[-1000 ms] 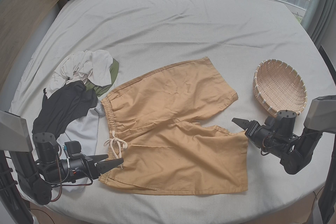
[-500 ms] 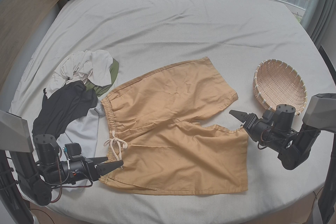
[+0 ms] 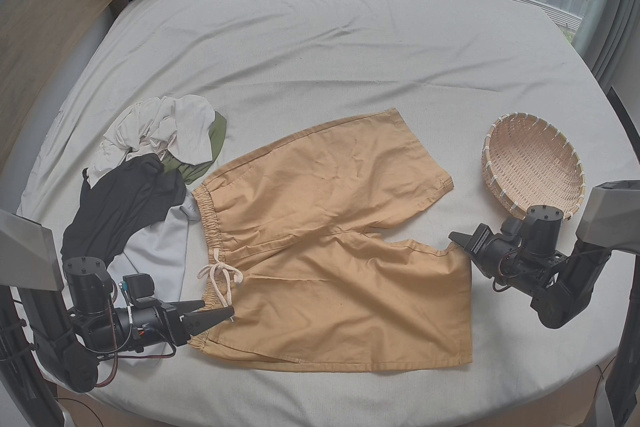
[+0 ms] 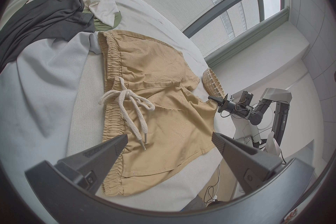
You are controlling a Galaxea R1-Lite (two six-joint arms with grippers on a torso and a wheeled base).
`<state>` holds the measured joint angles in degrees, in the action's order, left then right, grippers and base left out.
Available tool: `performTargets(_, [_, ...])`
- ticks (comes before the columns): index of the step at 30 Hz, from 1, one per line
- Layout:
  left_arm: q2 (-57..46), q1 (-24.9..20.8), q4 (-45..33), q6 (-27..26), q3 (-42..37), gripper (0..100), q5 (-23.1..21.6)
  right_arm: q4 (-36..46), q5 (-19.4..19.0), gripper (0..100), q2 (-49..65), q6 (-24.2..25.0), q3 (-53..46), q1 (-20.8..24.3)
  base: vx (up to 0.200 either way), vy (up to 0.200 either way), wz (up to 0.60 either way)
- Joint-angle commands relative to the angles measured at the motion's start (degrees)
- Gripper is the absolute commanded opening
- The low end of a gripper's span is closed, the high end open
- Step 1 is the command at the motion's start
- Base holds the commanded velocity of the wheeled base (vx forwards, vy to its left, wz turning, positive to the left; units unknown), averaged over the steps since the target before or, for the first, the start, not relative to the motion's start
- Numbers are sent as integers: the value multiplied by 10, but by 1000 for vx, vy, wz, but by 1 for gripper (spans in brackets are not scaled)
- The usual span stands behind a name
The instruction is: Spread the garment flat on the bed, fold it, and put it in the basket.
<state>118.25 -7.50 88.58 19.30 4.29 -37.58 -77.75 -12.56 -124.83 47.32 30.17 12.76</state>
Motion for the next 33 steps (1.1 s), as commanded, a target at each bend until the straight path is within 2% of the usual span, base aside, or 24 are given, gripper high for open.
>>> performTargets(1, [1, 0, 0, 0, 0, 100, 0, -1, 0, 0, 0, 0, 1, -2, 0, 0, 0])
performTargets(12, [1, -3, 0, 0, -11, 100, 0, -35, 3, 0, 3, -1, 45, -20, 0, 0, 0])
performTargets(18, [1, -5, 0, 0, -11, 100, 1, -35, 5, 0, -1, -22, 59, -31, 0, 0, 0])
performTargets(28, [6, -4, 0, 0, -16, 100, 15, -36, 5, 0, -20, -26, 81, -30, 0, 0, 0])
performTargets(31, [8, -2, 0, 0, -17, 100, 16, -40, 6, 0, -20, -45, 78, -31, 0, 0, 0])
performTargets(32, [10, -2, 0, -1, -18, 100, 16, -51, 7, 100, -20, -51, 75, -31, 0, 0, 0])
performTargets(33, [11, -1, 0, -2, -20, 100, 16, -64, 8, 100, -20, -53, 74, -30, 0, 0, 0])
